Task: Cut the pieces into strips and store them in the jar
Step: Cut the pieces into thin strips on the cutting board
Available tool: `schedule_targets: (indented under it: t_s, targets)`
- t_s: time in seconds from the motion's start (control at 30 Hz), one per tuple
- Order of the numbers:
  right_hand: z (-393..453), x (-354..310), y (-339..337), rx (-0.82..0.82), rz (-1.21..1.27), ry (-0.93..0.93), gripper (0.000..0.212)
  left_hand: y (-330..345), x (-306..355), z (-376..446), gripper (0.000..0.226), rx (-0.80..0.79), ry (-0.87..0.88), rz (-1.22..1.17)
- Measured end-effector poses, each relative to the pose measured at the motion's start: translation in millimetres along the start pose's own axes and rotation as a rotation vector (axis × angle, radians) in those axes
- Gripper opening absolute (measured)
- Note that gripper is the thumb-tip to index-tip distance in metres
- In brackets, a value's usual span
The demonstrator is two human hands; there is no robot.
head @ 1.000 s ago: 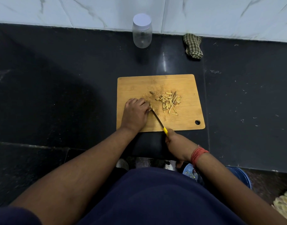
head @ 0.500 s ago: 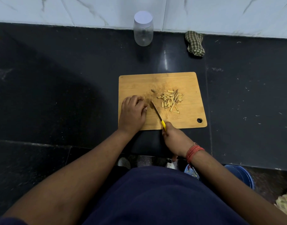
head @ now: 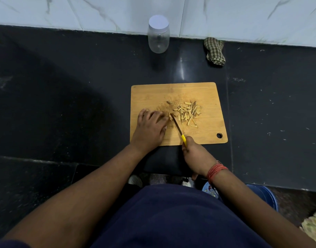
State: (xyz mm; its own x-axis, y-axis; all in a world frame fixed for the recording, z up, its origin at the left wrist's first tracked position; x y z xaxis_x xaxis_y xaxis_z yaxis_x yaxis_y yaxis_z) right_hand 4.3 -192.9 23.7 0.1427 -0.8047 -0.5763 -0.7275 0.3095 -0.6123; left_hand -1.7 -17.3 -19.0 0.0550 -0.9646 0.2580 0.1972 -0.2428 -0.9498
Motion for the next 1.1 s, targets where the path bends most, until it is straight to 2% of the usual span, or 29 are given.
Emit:
schedule_targets:
  t_s: [0.2,0.3,0.43,0.7,0.8,0.93,1.0,1.1]
  targets:
    - [-3,5,-10,0.031,0.105,0.070,0.030,1,2,2,0.032,-0.023,0.011,0.003]
    - [0,1,-7,0.027,0.038,0.024,0.027,0,2,2,0.031,-0.003,-0.013,-0.020]
    - [6,-2,5,-0.021,-0.033,-0.023,0.038,-3,-7,2,0.032,0.024,-0.099,-0.046]
    - [6,0,3,0.027,-0.001,0.033,0.021,-10,-18,14,0.028,0.067,-0.170,-0.060]
    - [12,-3,8,0.003,0.002,0.023,0.026,-11,-14,32,0.034,0.005,-0.163,-0.041]
    - [10,-4,2,0.003,0.132,0.090,0.014,-13,-5,62,0.039,-0.109,-0.160,-0.010]
    - [5,-4,-2,0.015,0.181,0.118,0.013,-13,-1,75,0.038,-0.142,-0.160,0.010]
    - [5,-4,-2,0.009,0.108,0.078,0.020,-13,4,86,0.030,-0.179,-0.159,0.055]
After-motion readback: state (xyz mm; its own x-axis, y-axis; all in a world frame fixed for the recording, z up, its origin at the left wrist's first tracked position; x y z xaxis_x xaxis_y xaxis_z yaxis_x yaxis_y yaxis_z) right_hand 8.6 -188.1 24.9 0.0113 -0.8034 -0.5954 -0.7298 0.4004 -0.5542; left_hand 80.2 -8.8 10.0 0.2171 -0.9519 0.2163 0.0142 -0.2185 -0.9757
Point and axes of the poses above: each hand's wrist, its own z-axis towards the middle knuckle, its own y-axis out of the palm, x = y × z, the point moved 4 cm from there along z, towards the middle knuckle, and after that the axes turned 6 degrees about -y, right-handed, at the moved point
